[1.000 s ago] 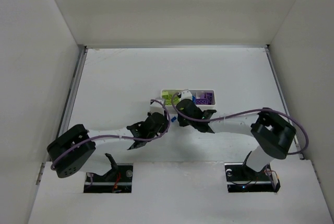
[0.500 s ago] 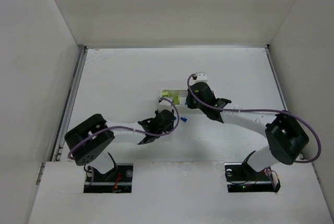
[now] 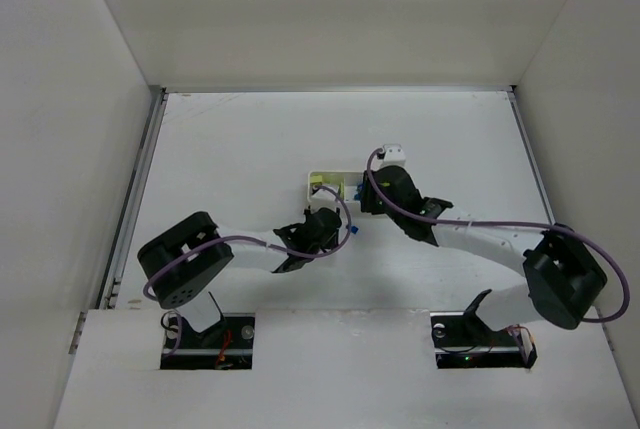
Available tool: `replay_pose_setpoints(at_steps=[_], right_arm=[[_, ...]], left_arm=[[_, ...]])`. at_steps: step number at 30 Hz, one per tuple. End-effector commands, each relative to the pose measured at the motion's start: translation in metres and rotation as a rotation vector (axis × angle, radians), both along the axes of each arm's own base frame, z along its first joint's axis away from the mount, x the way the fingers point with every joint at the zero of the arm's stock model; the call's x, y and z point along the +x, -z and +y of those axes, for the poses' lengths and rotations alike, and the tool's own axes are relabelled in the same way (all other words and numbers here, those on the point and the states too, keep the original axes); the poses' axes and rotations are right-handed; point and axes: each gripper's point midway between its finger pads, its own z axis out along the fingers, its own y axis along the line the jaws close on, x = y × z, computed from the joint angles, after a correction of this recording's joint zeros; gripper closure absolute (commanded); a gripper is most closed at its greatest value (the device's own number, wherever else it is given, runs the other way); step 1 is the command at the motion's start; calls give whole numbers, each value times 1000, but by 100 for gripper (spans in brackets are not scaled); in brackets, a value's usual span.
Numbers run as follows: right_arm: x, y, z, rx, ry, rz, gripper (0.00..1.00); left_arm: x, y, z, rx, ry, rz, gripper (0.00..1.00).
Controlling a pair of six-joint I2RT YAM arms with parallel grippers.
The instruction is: Sort the legos into containers by color
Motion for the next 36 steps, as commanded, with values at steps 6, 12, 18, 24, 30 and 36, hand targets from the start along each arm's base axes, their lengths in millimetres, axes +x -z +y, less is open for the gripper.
replay_pose_setpoints(at_steps=[6, 12, 18, 24, 30, 36], right_arm=[[-36, 28, 5, 45, -19, 37, 57], [-50, 54, 16, 25, -58, 106, 56], [-59, 67, 33, -20, -128, 128, 48], [-58, 75, 36, -78, -158, 151, 48], [-52, 84, 35, -122, -159, 163, 52], [-48, 90, 34, -153, -159, 163, 56]], left_arm=[[7, -2, -6, 34, 5, -29, 76], [2, -5, 3, 70, -1, -40, 87], [-3, -13, 17, 55, -14, -52, 90], [-4, -50, 15, -56, -16, -88, 90], [-4, -87, 11, -172, -12, -115, 90], [3, -109, 10, -253, -21, -120, 90]])
